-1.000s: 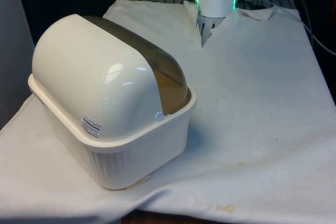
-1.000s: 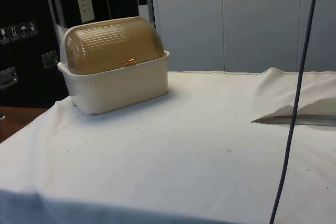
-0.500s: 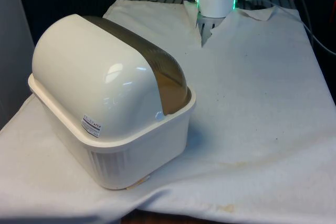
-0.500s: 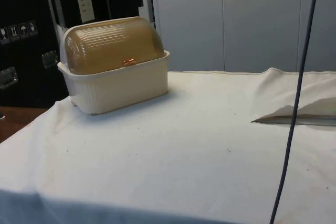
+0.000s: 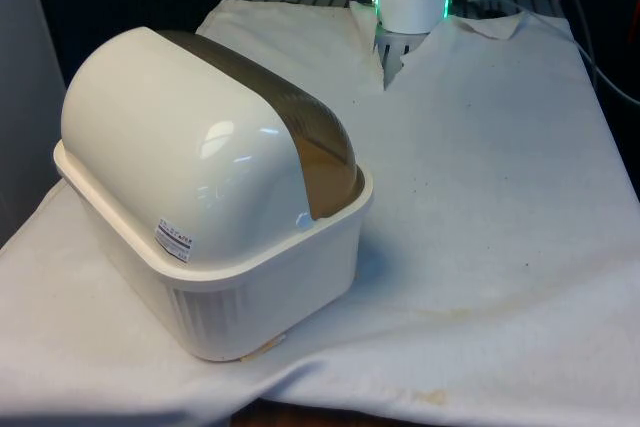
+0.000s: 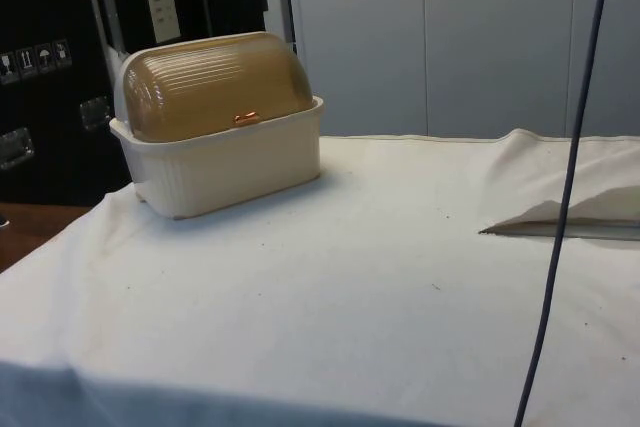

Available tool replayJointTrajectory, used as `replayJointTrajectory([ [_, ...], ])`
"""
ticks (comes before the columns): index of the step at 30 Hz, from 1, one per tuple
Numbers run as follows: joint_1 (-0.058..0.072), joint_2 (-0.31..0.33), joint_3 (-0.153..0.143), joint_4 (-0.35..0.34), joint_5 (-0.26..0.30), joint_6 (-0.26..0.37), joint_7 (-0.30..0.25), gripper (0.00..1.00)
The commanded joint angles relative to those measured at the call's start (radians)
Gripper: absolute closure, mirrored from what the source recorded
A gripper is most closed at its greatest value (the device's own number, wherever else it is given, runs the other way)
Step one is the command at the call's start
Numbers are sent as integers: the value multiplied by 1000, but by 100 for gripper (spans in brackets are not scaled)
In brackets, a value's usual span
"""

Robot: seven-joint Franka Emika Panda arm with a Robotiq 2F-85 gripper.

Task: Open the lid, then close it.

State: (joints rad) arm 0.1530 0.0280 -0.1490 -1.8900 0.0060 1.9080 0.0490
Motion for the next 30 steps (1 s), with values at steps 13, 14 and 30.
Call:
replayJointTrajectory([
  [13,0,-28,1,-83,-24,136,42,100],
  [14,0,-27,1,-87,-24,146,44,100],
  [30,-2,-4,-1,-148,-7,283,103,100],
])
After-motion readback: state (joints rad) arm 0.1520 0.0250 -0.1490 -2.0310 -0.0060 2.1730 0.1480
